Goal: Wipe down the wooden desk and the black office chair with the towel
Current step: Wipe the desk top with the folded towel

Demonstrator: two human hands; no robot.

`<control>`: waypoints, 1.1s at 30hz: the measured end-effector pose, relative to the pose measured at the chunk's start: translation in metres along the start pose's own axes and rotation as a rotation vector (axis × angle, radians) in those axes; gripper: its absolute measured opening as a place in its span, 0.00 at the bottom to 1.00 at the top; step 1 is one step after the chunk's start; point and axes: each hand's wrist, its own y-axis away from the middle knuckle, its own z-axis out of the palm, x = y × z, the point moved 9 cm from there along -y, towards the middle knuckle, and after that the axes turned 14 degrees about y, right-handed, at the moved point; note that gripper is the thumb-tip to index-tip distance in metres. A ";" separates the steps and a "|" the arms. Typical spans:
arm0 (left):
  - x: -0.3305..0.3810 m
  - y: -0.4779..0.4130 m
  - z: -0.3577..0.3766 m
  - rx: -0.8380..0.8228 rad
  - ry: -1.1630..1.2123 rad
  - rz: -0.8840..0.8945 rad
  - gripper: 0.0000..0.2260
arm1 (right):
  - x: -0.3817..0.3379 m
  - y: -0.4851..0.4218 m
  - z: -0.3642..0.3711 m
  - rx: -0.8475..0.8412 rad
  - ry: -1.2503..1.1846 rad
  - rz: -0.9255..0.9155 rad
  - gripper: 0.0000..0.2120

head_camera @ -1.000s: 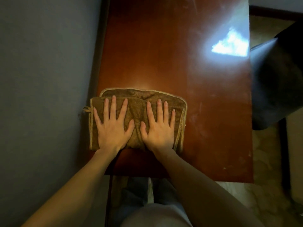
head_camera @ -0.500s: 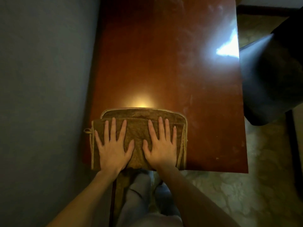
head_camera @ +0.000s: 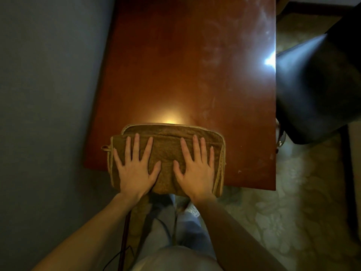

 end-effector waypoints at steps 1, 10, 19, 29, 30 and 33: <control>0.005 0.001 0.003 -0.004 -0.005 0.012 0.34 | 0.008 0.002 0.001 0.005 0.009 0.004 0.33; 0.058 -0.004 0.026 -0.002 -0.009 0.085 0.35 | 0.069 0.012 0.000 0.023 0.079 0.081 0.35; 0.088 -0.032 0.033 -0.025 -0.027 0.162 0.36 | 0.105 -0.003 -0.009 0.044 0.102 0.093 0.36; 0.100 -0.054 0.036 0.009 -0.029 0.189 0.37 | 0.120 -0.021 -0.012 0.076 0.132 0.111 0.37; 0.102 -0.057 0.036 0.011 -0.028 0.195 0.37 | 0.122 -0.023 -0.013 0.075 0.133 0.110 0.37; 0.103 -0.065 0.036 0.025 -0.031 0.199 0.37 | 0.123 -0.038 -0.015 0.074 0.150 0.109 0.38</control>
